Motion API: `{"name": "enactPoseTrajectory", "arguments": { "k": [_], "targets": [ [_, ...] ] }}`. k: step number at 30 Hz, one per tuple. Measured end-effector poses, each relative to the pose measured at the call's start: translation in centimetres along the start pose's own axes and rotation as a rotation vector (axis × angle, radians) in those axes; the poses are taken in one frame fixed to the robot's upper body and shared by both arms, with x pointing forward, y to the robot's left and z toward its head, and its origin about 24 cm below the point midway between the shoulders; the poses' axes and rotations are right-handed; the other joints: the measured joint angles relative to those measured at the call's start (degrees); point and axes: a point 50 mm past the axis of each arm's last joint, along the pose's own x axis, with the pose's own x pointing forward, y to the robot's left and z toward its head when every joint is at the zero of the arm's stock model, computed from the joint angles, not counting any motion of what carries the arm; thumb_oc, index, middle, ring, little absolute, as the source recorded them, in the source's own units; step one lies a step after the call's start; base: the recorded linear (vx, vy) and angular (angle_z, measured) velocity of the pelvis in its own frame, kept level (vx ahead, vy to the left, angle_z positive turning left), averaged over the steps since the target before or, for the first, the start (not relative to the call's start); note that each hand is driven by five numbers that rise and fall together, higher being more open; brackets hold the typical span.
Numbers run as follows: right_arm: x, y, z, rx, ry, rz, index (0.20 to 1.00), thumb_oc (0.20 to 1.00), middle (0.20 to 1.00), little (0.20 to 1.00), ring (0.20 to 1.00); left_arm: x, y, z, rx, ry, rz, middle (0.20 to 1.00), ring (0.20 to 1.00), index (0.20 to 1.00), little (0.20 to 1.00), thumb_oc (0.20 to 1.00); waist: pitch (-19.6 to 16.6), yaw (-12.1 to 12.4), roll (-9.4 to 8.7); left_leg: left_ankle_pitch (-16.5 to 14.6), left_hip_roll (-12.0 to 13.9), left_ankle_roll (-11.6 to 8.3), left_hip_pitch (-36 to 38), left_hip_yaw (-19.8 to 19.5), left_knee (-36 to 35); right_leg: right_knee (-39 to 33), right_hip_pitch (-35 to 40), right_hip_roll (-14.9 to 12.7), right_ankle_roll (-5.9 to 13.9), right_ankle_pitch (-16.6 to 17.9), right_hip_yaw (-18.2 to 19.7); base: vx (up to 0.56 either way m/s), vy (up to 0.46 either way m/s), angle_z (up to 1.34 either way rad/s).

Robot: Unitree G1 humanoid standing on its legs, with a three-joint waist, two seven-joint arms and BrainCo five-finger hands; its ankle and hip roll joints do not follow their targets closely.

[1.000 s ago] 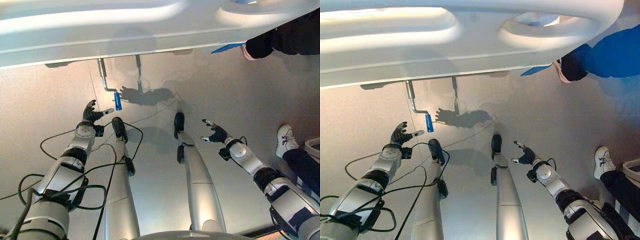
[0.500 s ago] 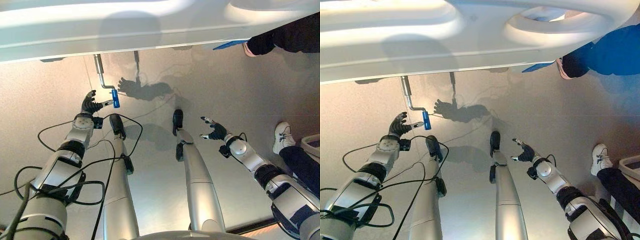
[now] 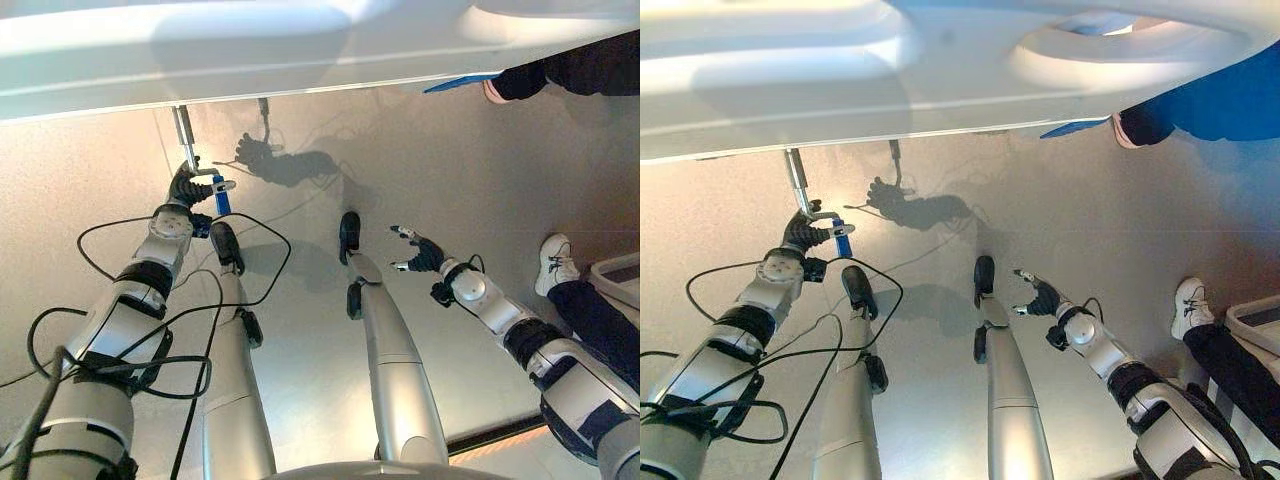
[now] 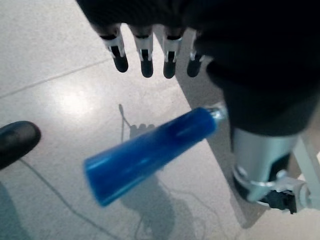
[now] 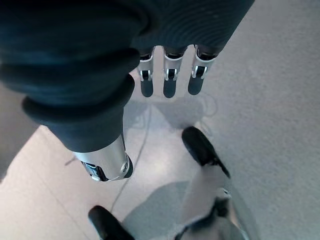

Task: Raise the hospital bed

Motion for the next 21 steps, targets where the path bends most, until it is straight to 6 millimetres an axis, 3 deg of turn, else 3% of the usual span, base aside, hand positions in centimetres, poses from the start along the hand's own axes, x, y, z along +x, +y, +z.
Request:
{"name": "enactPoseTrajectory", "arguments": {
  "k": [8, 21],
  "targets": [
    [0.1, -0.1, 0.1, -0.007, -0.004, 0.003, 1.000, 1.000, 1.000, 1.000, 1.000, 0.2, -1.3, 1.2, 0.043, -0.036, -0.046, 1.000, 1.000, 1.000, 1.000, 1.000, 0.0, -0.1, -0.03, 0.6, 0.0, 0.06, 0.0, 0.0, -0.4, 0.1, -0.3, 0.0, -0.06, 0.3, 0.0, 0.01, 0.005, 0.00],
    [0.2, -0.1, 0.9, -0.014, -0.033, 0.009, 1.000, 1.000, 1.000, 1.000, 1.000, 0.2, -1.4, 0.5, 0.050, 0.012, -0.072, 1.000, 1.000, 1.000, 1.000, 1.000, -0.1, -0.2, -0.09, 0.7, -0.1, 0.15, -0.8, 0.1, -0.8, -1.0, -0.9, 0.1, 0.04, 0.9, 0.1, 0.01, 0.001, 0.00]
  ]
}}
